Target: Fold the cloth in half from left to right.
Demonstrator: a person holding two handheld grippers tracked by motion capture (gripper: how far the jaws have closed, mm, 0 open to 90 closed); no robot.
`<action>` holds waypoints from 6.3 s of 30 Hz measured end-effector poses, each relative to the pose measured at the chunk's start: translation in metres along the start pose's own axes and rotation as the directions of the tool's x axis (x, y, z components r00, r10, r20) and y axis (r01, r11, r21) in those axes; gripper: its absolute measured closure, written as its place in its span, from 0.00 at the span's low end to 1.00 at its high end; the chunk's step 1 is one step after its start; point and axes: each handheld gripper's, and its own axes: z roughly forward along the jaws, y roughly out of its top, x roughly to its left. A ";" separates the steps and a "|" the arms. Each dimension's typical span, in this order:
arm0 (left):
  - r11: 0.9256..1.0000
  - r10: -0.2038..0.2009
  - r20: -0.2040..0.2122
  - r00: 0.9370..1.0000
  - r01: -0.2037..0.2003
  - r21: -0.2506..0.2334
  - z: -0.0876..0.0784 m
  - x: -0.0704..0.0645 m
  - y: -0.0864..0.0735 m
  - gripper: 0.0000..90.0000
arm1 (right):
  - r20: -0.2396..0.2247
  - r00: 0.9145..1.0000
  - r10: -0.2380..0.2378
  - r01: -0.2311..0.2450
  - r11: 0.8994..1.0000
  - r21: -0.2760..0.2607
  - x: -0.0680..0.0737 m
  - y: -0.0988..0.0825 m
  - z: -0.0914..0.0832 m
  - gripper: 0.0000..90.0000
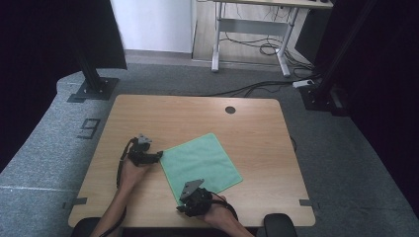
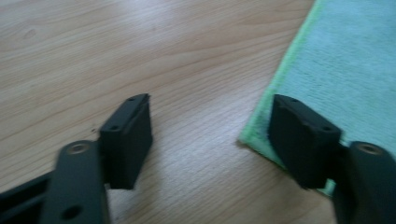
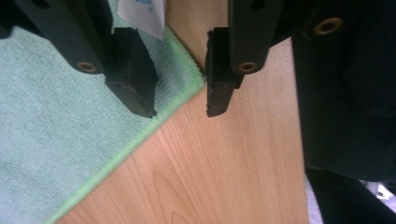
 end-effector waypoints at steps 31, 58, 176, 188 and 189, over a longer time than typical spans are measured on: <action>0.996 -0.038 0.054 0.998 0.034 0.081 -0.024 0.002 -0.009 0.95 | -0.087 0.996 0.016 -0.018 0.999 -0.030 0.003 0.018 0.005 0.95; 1.000 0.002 0.075 0.997 -0.002 0.000 -0.038 -0.003 0.037 0.96 | -0.034 0.999 0.019 -0.023 0.993 -0.114 -0.004 0.023 -0.029 0.95; 0.995 0.100 0.188 0.977 -0.093 -0.045 0.003 -0.098 0.027 0.17 | 0.290 0.903 0.319 -0.294 0.947 -0.126 -0.107 -0.096 -0.092 0.35; 0.993 0.115 0.139 0.984 -0.119 0.023 0.016 -0.101 0.013 0.16 | 0.303 0.911 0.280 -0.268 0.960 -0.083 -0.107 -0.104 -0.084 0.32; 0.992 0.116 0.139 0.983 -0.120 0.022 0.017 -0.100 0.013 0.16 | 0.300 0.912 0.281 -0.268 0.960 -0.084 -0.107 -0.104 -0.084 0.31</action>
